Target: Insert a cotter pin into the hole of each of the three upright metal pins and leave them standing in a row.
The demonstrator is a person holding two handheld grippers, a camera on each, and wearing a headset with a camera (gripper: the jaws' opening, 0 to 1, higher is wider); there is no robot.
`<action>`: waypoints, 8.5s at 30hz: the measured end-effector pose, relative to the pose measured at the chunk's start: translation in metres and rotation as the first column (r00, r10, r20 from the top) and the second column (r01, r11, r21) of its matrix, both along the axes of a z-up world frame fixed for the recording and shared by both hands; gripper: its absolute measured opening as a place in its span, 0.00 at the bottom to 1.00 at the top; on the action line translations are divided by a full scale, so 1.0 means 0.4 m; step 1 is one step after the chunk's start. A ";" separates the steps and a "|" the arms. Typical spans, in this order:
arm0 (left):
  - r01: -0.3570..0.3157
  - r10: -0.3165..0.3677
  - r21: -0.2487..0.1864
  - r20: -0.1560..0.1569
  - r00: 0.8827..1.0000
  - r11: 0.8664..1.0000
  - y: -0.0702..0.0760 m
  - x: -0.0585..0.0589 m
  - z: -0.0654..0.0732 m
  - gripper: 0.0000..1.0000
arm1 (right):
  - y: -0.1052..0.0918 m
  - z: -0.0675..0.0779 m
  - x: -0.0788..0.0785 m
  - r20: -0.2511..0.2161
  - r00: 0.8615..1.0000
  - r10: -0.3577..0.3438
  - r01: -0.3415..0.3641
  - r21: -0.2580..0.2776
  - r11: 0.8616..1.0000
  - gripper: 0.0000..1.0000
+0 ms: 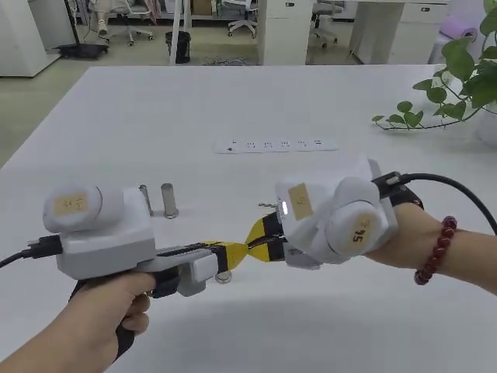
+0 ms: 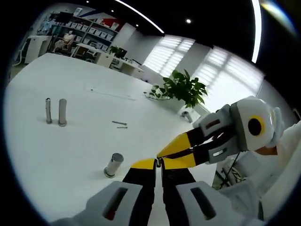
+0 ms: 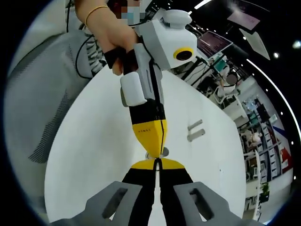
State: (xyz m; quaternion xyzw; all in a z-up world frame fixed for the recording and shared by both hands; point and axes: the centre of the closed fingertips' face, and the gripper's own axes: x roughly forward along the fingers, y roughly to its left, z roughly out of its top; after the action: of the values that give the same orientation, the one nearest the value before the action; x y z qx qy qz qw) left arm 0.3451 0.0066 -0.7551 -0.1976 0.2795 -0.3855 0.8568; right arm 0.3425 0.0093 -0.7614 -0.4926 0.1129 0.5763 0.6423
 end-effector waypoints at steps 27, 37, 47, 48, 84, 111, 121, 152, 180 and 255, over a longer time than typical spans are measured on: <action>0.040 -0.047 0.094 0.074 0.996 0.995 0.002 -0.005 -0.012 0.00 | -0.002 0.001 0.000 -0.126 0.990 -0.063 0.077 0.115 0.990 0.08; 0.083 -0.116 0.211 0.148 0.982 0.974 0.018 -0.013 -0.033 0.00 | -0.032 -0.006 -0.001 -0.296 0.947 -0.127 0.182 0.166 0.969 0.12; 0.186 -0.290 0.376 0.242 0.926 0.908 0.012 -0.035 -0.039 0.00 | -0.048 -0.020 -0.028 -0.434 0.895 -0.103 0.198 0.178 0.964 0.16; 0.193 -0.304 0.389 0.247 0.920 0.901 0.011 -0.038 -0.040 0.00 | -0.048 -0.021 -0.031 -0.444 0.891 -0.098 0.195 0.179 0.964 0.16; 0.430 -0.515 0.300 0.328 0.792 0.852 -0.050 -0.157 -0.005 0.00 | -0.056 -0.031 -0.164 -0.647 0.757 0.090 0.076 0.224 0.972 0.13; 0.425 -0.491 0.259 0.309 0.815 0.868 -0.055 -0.152 -0.013 0.02 | -0.052 -0.038 -0.166 -0.631 0.770 0.095 0.042 0.198 0.979 0.03; 0.344 -0.433 0.296 0.325 0.841 0.891 -0.038 -0.118 -0.033 0.08 | -0.059 -0.047 -0.129 -0.563 0.824 0.058 0.025 0.139 0.990 0.03; 0.021 -0.146 0.369 0.314 0.938 0.929 0.096 0.018 -0.109 0.24 | -0.078 -0.114 0.005 -0.430 0.901 -0.062 0.054 -0.032 0.998 0.03; -0.019 -0.119 0.420 0.300 0.946 0.907 0.074 0.094 -0.181 0.20 | -0.070 -0.156 0.096 -0.387 0.919 -0.080 0.056 -0.071 0.996 0.03; 0.048 -0.190 0.411 0.311 0.931 0.910 0.053 0.107 -0.202 0.11 | 0.030 -0.145 0.097 -0.377 0.926 -0.018 0.014 -0.012 1.000 0.04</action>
State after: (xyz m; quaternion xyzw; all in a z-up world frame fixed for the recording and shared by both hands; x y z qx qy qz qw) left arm 0.3879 0.0279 -0.8358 0.0681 0.2093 -0.4016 0.8890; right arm 0.3814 0.0213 -0.8194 -0.3744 0.2408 0.6544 0.6112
